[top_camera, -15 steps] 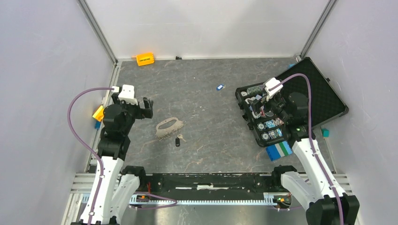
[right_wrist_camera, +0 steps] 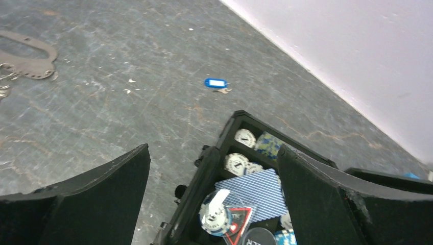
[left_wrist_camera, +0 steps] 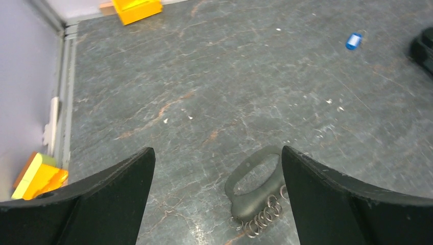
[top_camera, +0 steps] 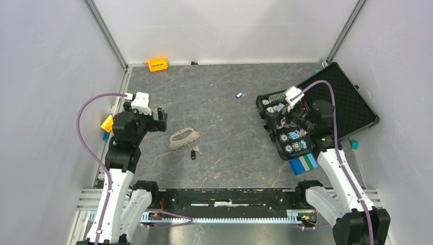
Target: Put the keys on the keyring
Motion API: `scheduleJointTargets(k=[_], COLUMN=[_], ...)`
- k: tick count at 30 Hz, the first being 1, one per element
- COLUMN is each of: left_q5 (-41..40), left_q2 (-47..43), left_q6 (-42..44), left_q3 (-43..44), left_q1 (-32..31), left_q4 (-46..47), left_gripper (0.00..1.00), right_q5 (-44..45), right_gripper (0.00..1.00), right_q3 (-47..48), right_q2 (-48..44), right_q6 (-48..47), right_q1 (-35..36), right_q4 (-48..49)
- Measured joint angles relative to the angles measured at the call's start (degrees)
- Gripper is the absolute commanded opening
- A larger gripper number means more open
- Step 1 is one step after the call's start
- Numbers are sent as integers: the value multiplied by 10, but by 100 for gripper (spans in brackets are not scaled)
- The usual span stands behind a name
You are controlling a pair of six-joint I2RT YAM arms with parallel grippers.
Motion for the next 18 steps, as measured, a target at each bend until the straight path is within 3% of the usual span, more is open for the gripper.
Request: scheduleJointTargets(k=[5, 12, 18], left_q5=[91, 164, 177], left_q2=[26, 109, 173], left_q6=[49, 124, 142], left_q3=[42, 58, 57], left_q1=[1, -1, -2], left_q4=[-60, -121, -127], left_gripper=[100, 100, 96], right_q5=[-28, 24, 41], right_gripper=[98, 99, 87], right_q3=[7, 43, 152], right_q2=[53, 213, 386], right_q6=[-14, -38, -55], right_q1=[48, 217, 309], right_q4=[-11, -35, -42])
